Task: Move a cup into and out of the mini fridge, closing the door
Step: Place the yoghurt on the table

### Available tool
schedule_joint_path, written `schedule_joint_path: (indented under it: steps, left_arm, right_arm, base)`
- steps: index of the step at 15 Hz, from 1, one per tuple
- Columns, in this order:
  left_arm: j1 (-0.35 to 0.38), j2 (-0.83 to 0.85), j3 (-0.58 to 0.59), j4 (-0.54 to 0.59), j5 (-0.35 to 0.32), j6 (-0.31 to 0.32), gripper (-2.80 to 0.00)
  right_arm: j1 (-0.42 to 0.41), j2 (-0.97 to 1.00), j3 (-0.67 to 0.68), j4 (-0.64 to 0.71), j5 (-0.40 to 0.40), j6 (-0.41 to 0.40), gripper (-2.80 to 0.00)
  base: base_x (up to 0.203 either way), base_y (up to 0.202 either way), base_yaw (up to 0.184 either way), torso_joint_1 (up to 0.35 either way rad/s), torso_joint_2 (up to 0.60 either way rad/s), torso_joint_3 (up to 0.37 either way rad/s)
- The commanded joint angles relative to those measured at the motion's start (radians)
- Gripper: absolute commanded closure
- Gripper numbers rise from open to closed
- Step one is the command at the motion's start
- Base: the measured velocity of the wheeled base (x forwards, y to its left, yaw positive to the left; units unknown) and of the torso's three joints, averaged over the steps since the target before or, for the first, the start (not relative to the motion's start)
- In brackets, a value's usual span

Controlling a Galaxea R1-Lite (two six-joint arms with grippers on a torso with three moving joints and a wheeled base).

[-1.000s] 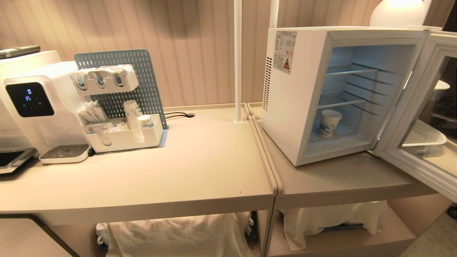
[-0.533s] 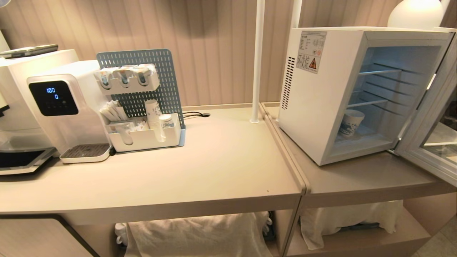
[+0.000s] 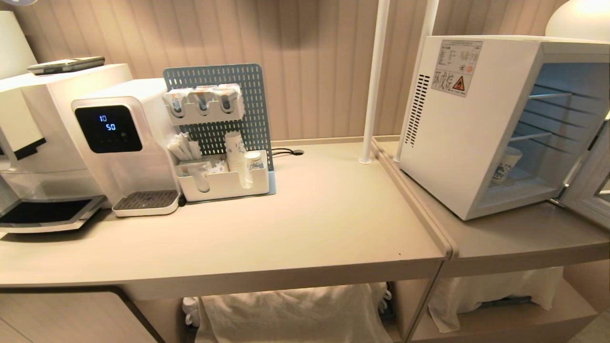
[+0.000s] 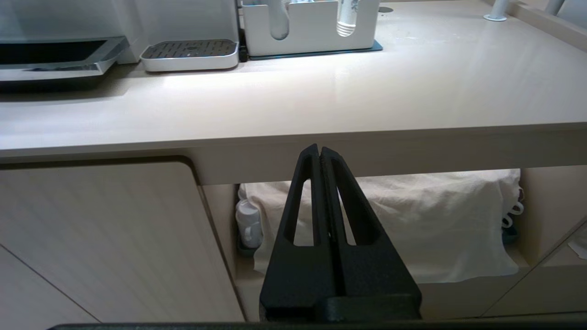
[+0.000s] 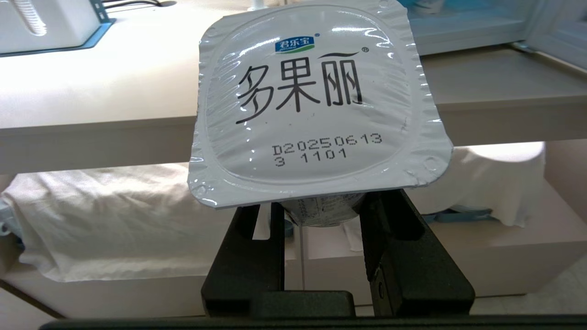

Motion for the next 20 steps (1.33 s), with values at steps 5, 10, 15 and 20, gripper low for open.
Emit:
schedule_joint_path:
  steps: [5, 10, 15, 20]
  left_arm:
    - [0.001, 0.002, 0.002, 0.000, 0.000, 0.000, 0.00]
    - [0.001, 0.002, 0.002, 0.000, 0.000, 0.000, 0.00]
    - [0.001, 0.002, 0.002, 0.000, 0.000, 0.000, 0.00]
    - [0.000, 0.002, 0.002, 0.000, 0.000, 0.000, 0.00]
  right_arm:
    - [0.000, 0.002, 0.000, 0.002, 0.000, 0.000, 0.00]
    - [0.000, 0.002, 0.000, 0.001, 0.000, 0.000, 0.00]
    - [0.000, 0.002, 0.000, 0.001, 0.000, -0.002, 0.00]
    - [0.000, 0.002, 0.000, 0.001, 0.000, 0.000, 0.00]
  base:
    - [0.000, 0.193, 0.001, 0.002, 0.00, 0.002]
    - [0.000, 0.193, 0.004, 0.004, 0.00, 0.004]
    - [0.000, 0.193, 0.002, 0.003, 0.00, 0.001]
    - [0.000, 0.192, 0.001, 0.002, 0.00, 0.002]
